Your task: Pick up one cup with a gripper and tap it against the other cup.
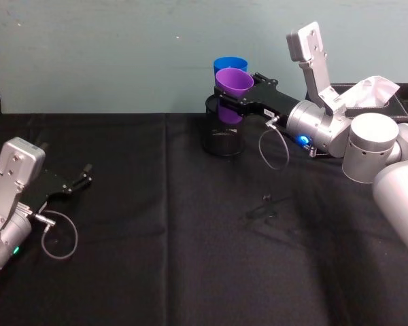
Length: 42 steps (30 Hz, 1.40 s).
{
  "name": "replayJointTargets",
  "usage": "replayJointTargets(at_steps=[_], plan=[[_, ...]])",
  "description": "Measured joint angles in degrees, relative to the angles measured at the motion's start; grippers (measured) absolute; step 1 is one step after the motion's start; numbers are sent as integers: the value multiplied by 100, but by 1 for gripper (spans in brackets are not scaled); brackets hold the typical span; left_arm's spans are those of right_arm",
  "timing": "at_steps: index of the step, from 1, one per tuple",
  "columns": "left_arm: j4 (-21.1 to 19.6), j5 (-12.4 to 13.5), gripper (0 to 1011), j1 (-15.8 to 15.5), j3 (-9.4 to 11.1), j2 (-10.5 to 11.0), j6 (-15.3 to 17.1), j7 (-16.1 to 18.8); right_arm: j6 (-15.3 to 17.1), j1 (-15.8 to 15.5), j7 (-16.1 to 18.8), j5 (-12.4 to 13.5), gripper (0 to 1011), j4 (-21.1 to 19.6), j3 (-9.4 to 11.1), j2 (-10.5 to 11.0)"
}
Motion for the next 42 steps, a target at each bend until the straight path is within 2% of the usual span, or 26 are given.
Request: replayJointTargets(at_steps=[42], plan=[[0,0,1000,0,0,0,0,0,0,-23,20,0,733,-42,13,8]])
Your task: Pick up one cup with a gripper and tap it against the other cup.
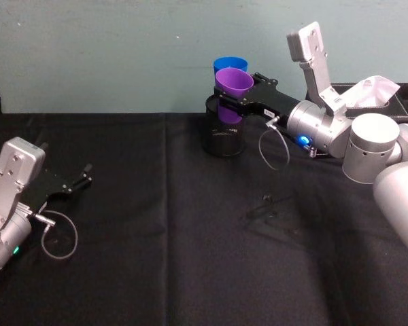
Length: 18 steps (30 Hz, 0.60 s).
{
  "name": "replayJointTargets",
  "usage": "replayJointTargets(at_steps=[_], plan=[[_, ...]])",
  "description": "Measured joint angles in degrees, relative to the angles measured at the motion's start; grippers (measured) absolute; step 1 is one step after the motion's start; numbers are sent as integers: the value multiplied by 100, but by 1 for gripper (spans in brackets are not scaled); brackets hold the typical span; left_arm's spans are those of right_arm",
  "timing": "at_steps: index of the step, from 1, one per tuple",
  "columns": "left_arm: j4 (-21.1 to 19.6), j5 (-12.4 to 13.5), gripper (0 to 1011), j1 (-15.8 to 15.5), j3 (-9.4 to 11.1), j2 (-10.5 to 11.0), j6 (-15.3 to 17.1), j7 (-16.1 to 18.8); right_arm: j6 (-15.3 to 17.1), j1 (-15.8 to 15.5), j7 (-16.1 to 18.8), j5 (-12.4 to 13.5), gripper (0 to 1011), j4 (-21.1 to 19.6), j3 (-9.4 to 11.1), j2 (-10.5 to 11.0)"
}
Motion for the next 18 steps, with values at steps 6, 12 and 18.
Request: replayJointTargets(at_steps=[6,12,18], plan=[[0,0,1000,0,0,0,0,0,77,-154,62,16,733,-292,10,67],[0,0,1000,0,0,0,0,0,249,-376,138,89,733,-696,-4,180],[0,0,1000,0,0,0,0,0,417,-622,161,176,733,-1222,-45,340]])
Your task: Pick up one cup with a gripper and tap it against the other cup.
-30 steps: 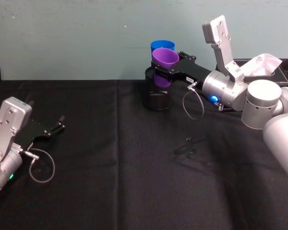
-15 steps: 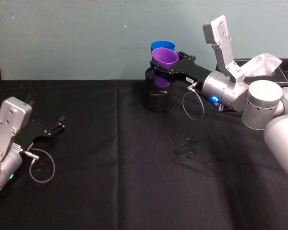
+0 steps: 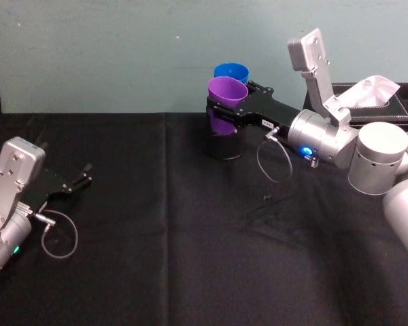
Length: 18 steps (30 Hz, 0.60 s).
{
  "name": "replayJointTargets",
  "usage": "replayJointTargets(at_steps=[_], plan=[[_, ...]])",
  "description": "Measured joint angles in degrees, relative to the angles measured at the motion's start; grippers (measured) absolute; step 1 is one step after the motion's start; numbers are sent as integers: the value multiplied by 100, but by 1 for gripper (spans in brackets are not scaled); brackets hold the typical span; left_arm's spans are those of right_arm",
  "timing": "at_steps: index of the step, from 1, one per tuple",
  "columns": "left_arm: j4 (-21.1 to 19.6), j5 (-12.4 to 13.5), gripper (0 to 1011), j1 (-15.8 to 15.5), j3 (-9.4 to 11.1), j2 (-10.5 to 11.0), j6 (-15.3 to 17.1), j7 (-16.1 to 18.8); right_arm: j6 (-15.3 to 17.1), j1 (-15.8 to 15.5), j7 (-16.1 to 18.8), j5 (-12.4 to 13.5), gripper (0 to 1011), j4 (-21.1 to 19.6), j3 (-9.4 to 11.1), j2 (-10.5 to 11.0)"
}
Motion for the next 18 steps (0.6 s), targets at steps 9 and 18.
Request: replayJointTargets(at_steps=[9,18], plan=[[0,0,1000,0,0,0,0,0,285,-485,-3,167,733,-1001,-53,404],[0,0,1000,0,0,0,0,0,474,-1170,-45,338,733,-1919,-96,880]])
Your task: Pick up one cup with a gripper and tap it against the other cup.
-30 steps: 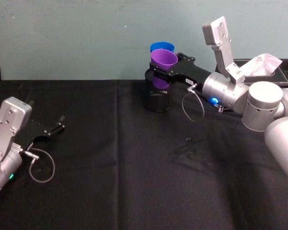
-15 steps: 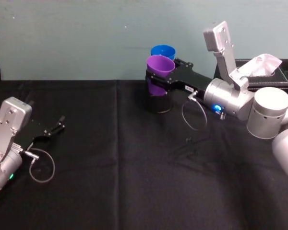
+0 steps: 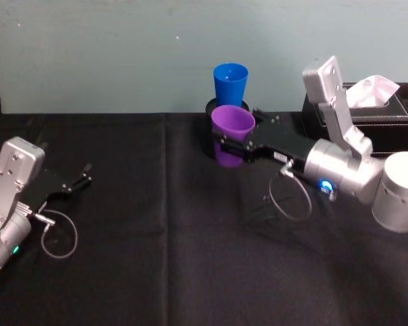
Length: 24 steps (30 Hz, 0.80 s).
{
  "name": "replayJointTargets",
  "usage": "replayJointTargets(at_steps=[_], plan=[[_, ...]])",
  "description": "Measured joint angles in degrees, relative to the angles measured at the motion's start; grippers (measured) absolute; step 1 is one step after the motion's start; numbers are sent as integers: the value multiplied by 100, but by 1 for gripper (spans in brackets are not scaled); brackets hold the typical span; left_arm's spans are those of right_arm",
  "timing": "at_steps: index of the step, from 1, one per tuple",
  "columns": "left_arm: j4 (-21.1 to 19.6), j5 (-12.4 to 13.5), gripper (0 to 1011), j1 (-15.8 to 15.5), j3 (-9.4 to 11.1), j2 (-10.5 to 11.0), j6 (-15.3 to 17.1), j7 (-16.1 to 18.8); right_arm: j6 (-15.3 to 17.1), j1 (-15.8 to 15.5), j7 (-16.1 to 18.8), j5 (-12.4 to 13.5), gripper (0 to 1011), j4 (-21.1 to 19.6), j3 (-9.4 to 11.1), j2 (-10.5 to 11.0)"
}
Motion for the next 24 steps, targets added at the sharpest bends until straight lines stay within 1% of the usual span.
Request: replayJointTargets(at_steps=[5,9,10,13,17,24], plan=[[0,0,1000,0,0,0,0,0,-74,-309,-73,19,733,-215,-51,194],[0,0,1000,0,0,0,0,0,-195,-443,-92,-12,733,-246,-85,274],[0,0,1000,0,0,0,0,0,-270,-496,-87,-26,733,-242,-105,298],[0,0,1000,0,0,0,0,0,-384,-554,-70,-45,733,-195,-127,319],[0,0,1000,0,0,0,0,0,-578,-605,12,-59,733,-26,-167,315],[0,0,1000,0,0,0,0,0,-669,-586,74,-89,733,254,-223,250]])
